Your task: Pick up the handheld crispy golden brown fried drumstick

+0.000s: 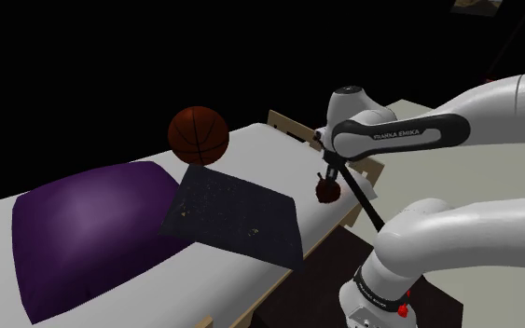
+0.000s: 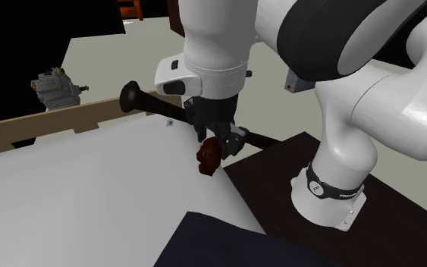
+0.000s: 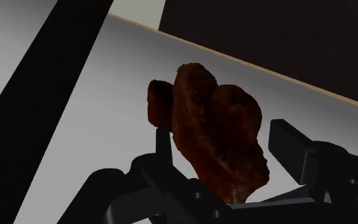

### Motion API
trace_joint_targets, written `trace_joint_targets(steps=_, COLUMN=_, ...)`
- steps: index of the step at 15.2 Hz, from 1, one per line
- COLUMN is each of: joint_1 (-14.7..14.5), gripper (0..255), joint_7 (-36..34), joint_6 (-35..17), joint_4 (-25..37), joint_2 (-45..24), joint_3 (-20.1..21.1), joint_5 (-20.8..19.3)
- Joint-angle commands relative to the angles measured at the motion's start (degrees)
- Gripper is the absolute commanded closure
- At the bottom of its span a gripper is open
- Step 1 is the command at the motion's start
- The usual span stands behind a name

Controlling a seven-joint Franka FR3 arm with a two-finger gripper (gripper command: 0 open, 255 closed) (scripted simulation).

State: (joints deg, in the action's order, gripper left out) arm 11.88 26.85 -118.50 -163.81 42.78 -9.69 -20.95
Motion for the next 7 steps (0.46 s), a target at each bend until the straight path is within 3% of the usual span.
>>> trace_joint_targets(steps=1, joint_1=-0.09, gripper=255, joint_7=0.54, joint_6=1.98, joint_4=1.17, joint_2=0.88, joint_3=0.12, joint_5=0.37)
trace_joint_targets(steps=7, joint_1=-0.39, gripper=255, joint_7=1.33, joint_6=5.81, joint_4=3.58, joint_2=2.37, joint_3=0.6, joint_5=1.21)
